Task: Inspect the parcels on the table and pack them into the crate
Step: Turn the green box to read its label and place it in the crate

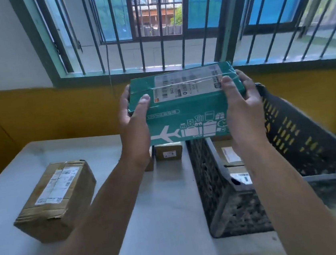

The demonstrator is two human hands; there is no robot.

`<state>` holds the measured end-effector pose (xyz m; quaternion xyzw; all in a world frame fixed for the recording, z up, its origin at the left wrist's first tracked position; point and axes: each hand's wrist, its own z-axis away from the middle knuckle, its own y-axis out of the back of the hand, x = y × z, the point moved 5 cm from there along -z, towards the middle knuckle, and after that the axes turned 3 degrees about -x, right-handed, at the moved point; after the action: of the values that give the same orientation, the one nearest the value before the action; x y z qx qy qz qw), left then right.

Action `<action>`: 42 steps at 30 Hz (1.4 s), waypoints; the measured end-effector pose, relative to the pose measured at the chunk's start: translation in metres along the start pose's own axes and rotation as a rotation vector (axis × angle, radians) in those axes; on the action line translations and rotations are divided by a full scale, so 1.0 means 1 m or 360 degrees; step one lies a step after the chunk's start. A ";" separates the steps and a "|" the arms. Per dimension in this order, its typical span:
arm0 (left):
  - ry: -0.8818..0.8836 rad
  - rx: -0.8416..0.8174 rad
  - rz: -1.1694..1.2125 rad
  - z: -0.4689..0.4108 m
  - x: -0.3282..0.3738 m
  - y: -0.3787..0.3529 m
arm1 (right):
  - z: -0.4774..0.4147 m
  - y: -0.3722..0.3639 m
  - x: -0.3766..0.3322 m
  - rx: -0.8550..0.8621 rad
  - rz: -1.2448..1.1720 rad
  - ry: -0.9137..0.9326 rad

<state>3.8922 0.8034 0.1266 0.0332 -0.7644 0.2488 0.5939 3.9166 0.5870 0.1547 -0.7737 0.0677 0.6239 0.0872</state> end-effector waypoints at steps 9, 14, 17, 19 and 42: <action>0.0066 -0.0071 -0.0005 0.005 -0.056 -0.147 | -0.076 0.131 0.008 0.0138 0.0049 -0.0077; 0.0158 -0.0104 -0.0164 0.005 -0.104 -0.199 | -0.120 0.179 0.043 -0.0048 0.0115 -0.0161; 0.0228 -0.0132 -0.0294 0.003 -0.130 -0.214 | -0.140 0.195 0.069 -0.0110 0.0154 -0.0242; 0.0299 -0.0135 -0.0416 -0.002 -0.143 -0.216 | -0.151 0.200 0.086 -0.0142 0.0169 -0.0290; 0.0919 -0.0239 -0.1123 -0.009 -0.197 -0.200 | -0.173 0.202 0.174 -0.0585 0.0685 -0.0862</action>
<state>4.0274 0.5848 0.0140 0.1774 -0.5255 -0.0256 0.8317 4.0754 0.3529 0.0103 -0.5519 0.0902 0.8112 -0.1710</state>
